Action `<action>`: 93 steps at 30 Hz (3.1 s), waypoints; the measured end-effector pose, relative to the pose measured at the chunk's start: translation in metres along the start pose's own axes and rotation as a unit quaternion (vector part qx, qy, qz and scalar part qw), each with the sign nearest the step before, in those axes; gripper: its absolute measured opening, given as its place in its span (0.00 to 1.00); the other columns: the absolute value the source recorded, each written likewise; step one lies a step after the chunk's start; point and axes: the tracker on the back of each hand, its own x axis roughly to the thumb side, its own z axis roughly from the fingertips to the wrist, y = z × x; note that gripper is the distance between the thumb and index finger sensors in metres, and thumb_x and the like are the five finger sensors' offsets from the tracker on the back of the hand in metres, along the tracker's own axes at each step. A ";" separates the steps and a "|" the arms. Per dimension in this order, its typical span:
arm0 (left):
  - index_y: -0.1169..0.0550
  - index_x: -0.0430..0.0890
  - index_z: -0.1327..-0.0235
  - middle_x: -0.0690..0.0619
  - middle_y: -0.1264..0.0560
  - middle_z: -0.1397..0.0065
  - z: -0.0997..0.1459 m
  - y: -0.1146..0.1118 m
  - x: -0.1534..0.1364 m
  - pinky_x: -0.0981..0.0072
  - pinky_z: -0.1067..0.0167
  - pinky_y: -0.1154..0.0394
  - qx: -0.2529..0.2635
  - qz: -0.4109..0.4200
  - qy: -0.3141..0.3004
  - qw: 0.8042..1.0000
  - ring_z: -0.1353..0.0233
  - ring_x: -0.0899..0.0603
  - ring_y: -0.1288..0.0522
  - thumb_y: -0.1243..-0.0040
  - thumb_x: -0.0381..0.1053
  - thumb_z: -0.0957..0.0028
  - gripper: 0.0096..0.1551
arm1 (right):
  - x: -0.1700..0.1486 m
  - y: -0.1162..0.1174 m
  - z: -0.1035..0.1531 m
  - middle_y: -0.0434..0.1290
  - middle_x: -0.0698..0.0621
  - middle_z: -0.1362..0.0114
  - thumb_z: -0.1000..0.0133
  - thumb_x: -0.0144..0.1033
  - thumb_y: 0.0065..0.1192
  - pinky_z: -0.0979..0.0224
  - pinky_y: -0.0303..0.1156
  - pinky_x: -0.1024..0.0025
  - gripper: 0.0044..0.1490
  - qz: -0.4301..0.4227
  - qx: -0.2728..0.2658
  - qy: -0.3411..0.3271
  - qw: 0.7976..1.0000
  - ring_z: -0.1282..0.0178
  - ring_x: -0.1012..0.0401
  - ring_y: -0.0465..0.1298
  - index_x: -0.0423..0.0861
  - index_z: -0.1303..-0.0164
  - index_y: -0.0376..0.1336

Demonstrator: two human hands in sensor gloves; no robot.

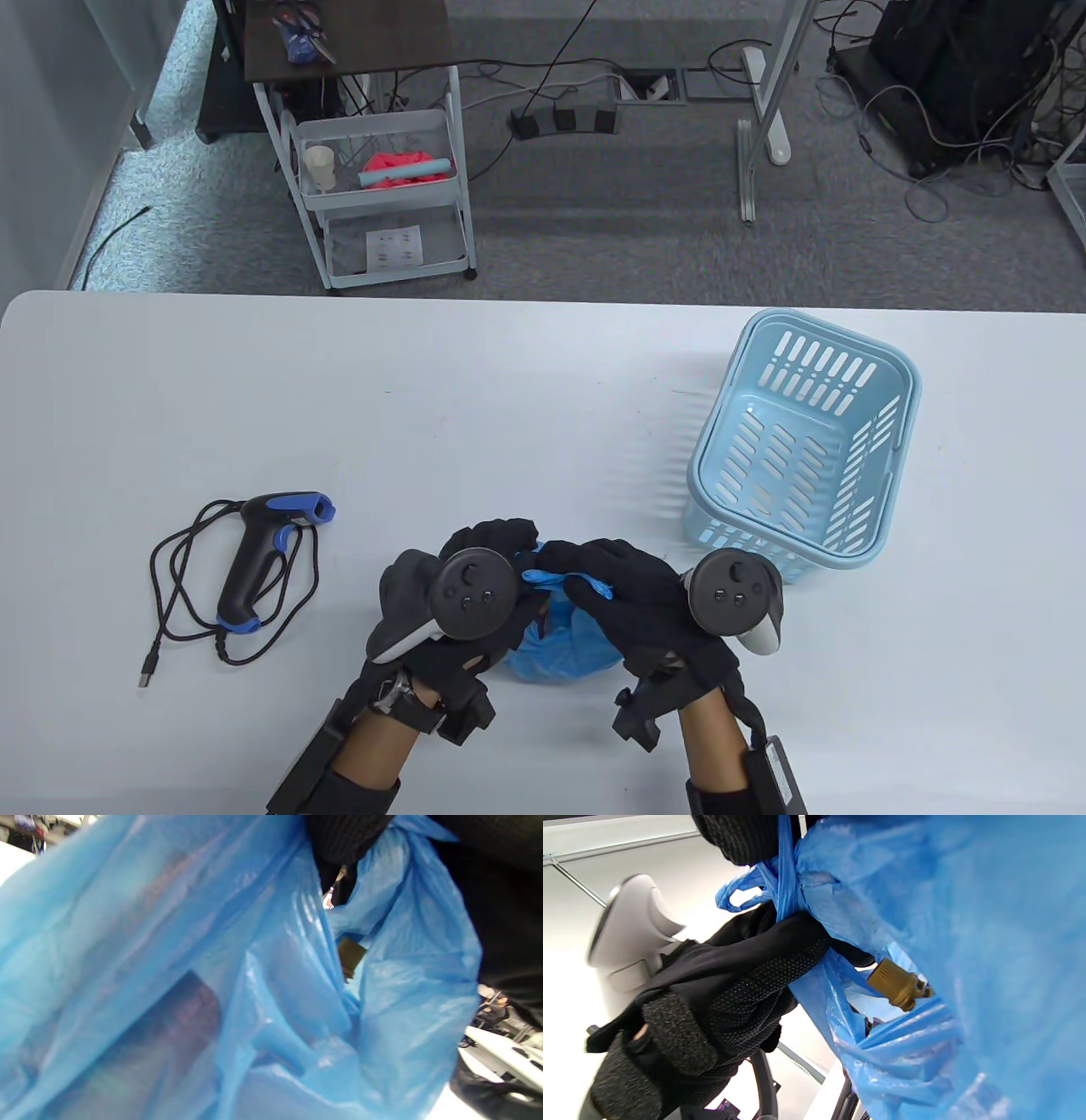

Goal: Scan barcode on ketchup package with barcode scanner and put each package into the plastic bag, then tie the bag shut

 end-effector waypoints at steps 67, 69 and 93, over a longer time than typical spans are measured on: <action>0.22 0.48 0.43 0.49 0.31 0.23 0.009 0.016 0.004 0.36 0.28 0.34 0.067 0.014 -0.040 0.997 0.24 0.33 0.28 0.40 0.59 0.48 0.25 | 0.012 0.002 0.007 0.78 0.45 0.38 0.42 0.37 0.66 0.26 0.62 0.38 0.22 0.189 -0.088 0.008 0.978 0.34 0.42 0.72 0.45 0.39 0.68; 0.22 0.49 0.43 0.50 0.31 0.24 0.012 0.018 0.002 0.36 0.28 0.33 0.073 0.015 -0.049 0.996 0.25 0.33 0.28 0.41 0.59 0.47 0.24 | 0.013 0.000 0.009 0.78 0.46 0.39 0.42 0.39 0.63 0.26 0.62 0.38 0.23 0.190 -0.102 0.007 0.976 0.34 0.43 0.72 0.45 0.39 0.69; 0.20 0.47 0.49 0.54 0.27 0.27 0.014 0.015 -0.032 0.39 0.30 0.31 0.084 0.052 -0.032 0.995 0.28 0.35 0.25 0.45 0.58 0.44 0.20 | 0.001 -0.005 0.029 0.78 0.46 0.34 0.42 0.38 0.64 0.27 0.63 0.39 0.21 0.196 -0.150 0.045 0.968 0.33 0.42 0.72 0.45 0.42 0.71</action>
